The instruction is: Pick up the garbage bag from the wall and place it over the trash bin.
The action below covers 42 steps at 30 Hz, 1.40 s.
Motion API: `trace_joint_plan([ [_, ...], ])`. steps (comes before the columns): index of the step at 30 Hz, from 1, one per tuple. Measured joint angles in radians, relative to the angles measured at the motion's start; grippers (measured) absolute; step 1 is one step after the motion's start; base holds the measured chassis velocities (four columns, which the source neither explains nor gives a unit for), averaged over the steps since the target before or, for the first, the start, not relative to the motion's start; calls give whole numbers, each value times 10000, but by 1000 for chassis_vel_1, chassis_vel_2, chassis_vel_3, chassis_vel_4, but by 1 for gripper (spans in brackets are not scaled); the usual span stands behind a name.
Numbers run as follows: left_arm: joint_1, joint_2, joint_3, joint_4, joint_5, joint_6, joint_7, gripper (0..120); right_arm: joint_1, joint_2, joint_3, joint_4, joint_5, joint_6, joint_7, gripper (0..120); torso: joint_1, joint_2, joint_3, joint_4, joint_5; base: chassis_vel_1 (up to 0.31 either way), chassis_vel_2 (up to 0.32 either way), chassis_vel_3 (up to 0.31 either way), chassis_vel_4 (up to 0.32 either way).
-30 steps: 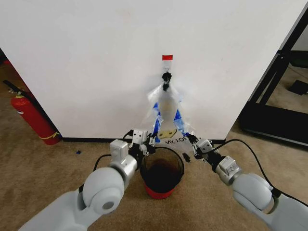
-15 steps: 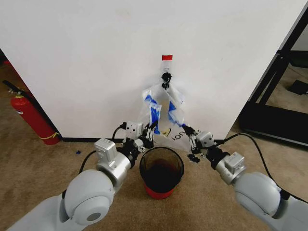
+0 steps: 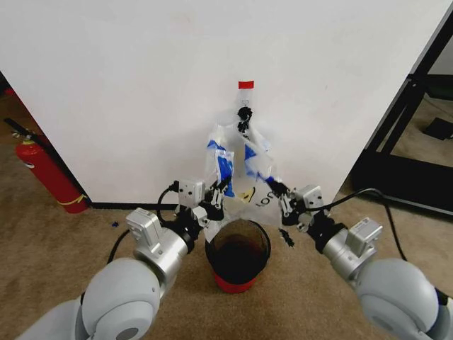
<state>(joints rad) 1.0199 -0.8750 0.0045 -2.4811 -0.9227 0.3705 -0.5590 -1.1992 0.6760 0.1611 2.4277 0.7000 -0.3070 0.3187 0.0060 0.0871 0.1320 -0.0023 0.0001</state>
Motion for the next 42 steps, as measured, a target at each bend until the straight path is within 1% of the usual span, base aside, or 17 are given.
trace_joint_plan([
  [3, 598, -159, -31, 205, 372, -96, 37, 0, -116, 423, -179, -156, 202, -118, 235, 0, 0, 0, 0, 1, 0, 0, 0, 0, 0],
  [4, 598, -159, -31, 205, 372, -96, 37, 0, -116, 423, -179, -156, 202, -118, 235, 0, 0, 0, 0, 1, 0, 0, 0, 0, 0],
  [6, 1109, -294, -40, 379, 771, -243, 143, 0, -311, 642, -254, -240, 238, -163, 285, 0, 0, 0, 0, 2, -2, 0, 0, 0, 0],
  [8, 1522, -591, -36, 607, 1144, -403, 278, 0, -511, 853, -327, -372, 203, -169, 274, 0, -1, 0, -1, 2, -2, 0, 0, 0, 0],
  [11, 1757, -1231, 24, 1014, 1486, -517, 349, 0, -730, 1321, -459, -698, 157, -165, 297, 0, 0, 0, -1, 1, -4, 0, 0, 0, 0],
  [12, 1757, -1231, 24, 1014, 1486, -517, 349, 0, -730, 1321, -459, -698, 157, -165, 297, 0, 0, 0, -1, 1, -4, 0, 0, 0, 0],
  [14, 1861, -1437, 17, 1316, 1722, -674, 434, 0, -950, 1736, -555, -1037, -89, -28, 281, 0, 0, 0, -1, 0, -1, 0, 0, 0, 0],
  [18, 2355, -1577, -220, 1873, 1980, -1064, 512, 0, -1583, 2455, -642, -1675, -988, 463, -75, 0, 0, 0, -1, -1, 1, 0, 0, 0, 0],
  [19, 2355, -1577, -220, 1873, 1980, -1064, 512, 0, -1583, 2455, -642, -1675, -988, 463, -75, 0, 0, 0, -1, -1, 1, 0, 0, 0, 0],
  [23, 3124, -2225, -271, 2488, 2705, -1501, 680, 0, -2097, 2900, -583, -2060, -1502, 877, -178, 0, 0, 0, -1, 1, -4, 0, 0, 0, 0],
  [24, 3124, -2225, -271, 2488, 2705, -1501, 680, 0, -2097, 2900, -583, -2060, -1502, 877, -178, 0, 0, 0, -1, 1, -4, 0, 0, 0, 0],
  [25, 3198, -2328, -233, 2560, 2800, -1545, 696, 0, -2153, 2954, -571, -2088, -1544, 916, -180, 0, -1, 0, -2, 1, -2, 0, 0, 0, 0],
  [26, 3436, -2740, -8, 2856, 3190, -1681, 739, 0, -2383, 3210, -518, -2192, -1732, 1055, -155, 0, 0, 0, -2, 0, -3, 0, 0, 0, 0],
  [28, 3586, -2945, 89, 3008, 3387, -1751, 740, 0, -2523, 3382, -480, -2224, -1806, 1095, -51, 0, 0, 0, -1, 0, -2, 0, 0, 0, 0],
  [32, 3888, -3017, 77, 3030, 3633, -1864, 739, 0, -2796, 3586, -389, -2217, -1804, 1076, 239, 0, 0, 0, -2, 1, -1, 0, 0, 0, 0],
  [38, 4692, -2971, -34, 2909, 4116, -2219, 707, 0, -3272, 3903, -285, -2280, -1801, 757, 947, 0, -1, 0, -1, 1, -1, 0, 0, 0, 0],
  [42, 5064, -3190, 78, 2961, 4388, -2402, 659, 0, -3270, 4202, -359, -2290, -1654, 482, 1475, 0, -1, 0, -1, 1, -1, 0, 0, 0, 0],
])
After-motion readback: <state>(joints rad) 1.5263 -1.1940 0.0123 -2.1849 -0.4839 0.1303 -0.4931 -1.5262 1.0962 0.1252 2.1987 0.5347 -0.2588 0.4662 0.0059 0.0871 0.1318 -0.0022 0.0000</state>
